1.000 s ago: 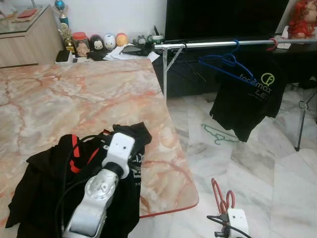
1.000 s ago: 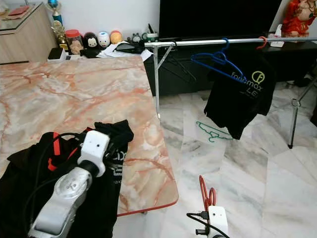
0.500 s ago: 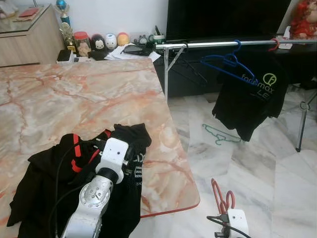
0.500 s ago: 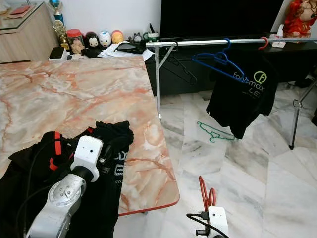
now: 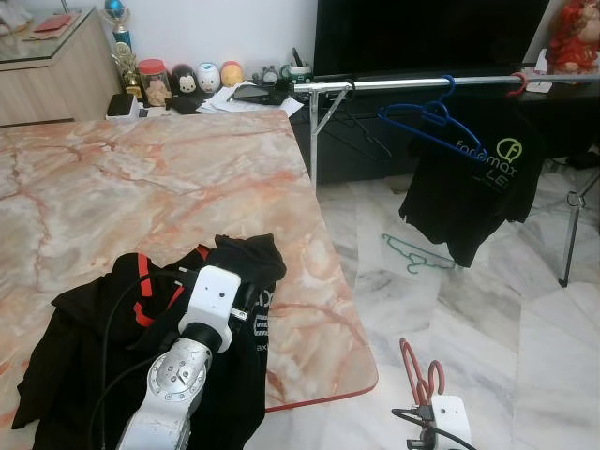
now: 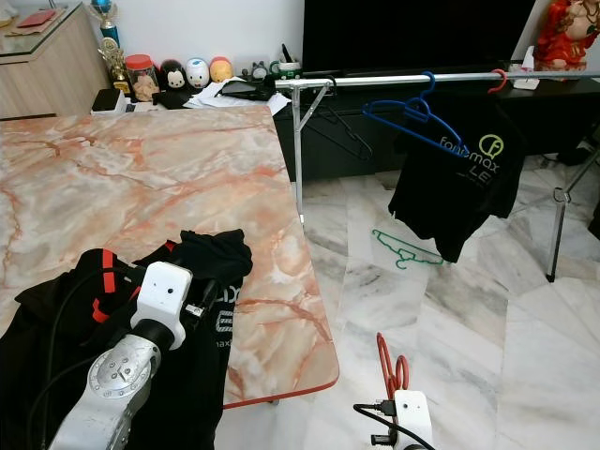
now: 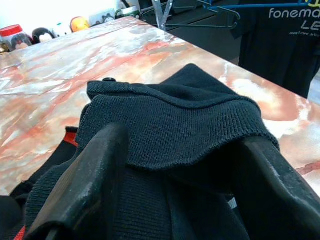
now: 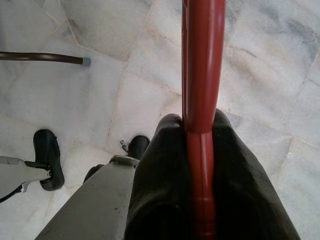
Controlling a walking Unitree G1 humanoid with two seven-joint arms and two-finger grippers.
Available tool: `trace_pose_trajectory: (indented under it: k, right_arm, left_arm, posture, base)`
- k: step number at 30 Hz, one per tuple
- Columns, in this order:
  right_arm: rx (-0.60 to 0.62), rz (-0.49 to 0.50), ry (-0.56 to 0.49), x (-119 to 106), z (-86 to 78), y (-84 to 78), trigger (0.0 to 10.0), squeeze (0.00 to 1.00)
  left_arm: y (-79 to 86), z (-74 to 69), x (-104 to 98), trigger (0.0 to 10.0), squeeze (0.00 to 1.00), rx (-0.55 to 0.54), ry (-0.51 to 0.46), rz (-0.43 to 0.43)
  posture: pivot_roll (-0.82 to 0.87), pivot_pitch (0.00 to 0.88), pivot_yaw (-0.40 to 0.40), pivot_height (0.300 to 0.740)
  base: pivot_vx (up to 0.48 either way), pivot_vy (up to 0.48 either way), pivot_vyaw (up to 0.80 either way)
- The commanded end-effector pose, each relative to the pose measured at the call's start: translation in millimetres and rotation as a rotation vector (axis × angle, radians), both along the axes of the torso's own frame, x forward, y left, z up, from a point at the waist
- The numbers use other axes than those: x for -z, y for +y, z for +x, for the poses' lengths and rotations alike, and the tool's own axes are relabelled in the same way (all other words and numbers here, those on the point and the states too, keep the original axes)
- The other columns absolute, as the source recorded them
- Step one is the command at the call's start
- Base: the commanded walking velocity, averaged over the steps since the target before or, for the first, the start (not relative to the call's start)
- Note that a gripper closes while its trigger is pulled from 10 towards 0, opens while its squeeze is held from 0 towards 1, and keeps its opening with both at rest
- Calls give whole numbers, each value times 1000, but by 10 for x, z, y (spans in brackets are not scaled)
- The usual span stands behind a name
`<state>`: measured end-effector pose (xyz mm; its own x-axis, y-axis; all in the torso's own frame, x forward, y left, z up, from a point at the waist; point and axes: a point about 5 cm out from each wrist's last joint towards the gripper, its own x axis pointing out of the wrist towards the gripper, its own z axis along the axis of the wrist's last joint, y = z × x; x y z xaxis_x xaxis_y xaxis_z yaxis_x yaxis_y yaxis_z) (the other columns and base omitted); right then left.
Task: Hang hanger
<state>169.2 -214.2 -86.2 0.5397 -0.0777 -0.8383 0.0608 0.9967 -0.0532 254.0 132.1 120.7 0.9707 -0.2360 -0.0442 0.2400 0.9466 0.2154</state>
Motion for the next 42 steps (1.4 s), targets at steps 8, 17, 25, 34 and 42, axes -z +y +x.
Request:
trace_pose_trajectory:
  k: [8,17,25,34,42]
  right_arm:
    - [-4,-8,-9,-23,38,-31,10000,0]
    - [-5,-9,-9,-24,37,-37,10000,0]
    - [-6,-10,-9,-24,37,-38,10000,0]
    - [-6,-9,-9,-24,37,-37,10000,0]
    - [-9,-9,-9,-25,38,-36,10000,0]
  left_arm:
    - [-74,19,-115,10000,0,27,-55,-34]
    - [-78,13,-119,10000,0,29,-57,-38]
    - [-78,14,-122,10000,0,30,-60,-40]
    - [-84,8,-117,10000,0,34,-55,-43]
    - [-84,14,-104,10000,0,35,-51,-39]
  posture:
    - [33,0,-60,740]
    - [33,0,-61,740]
    - [33,0,-61,740]
    - [35,0,-61,740]
    - [35,0,-62,740]
  base:
    - [0,0,0]
    - [0,0,0]
    - [0,0,0]
    - [0,0,0]
    - [0,0,0]
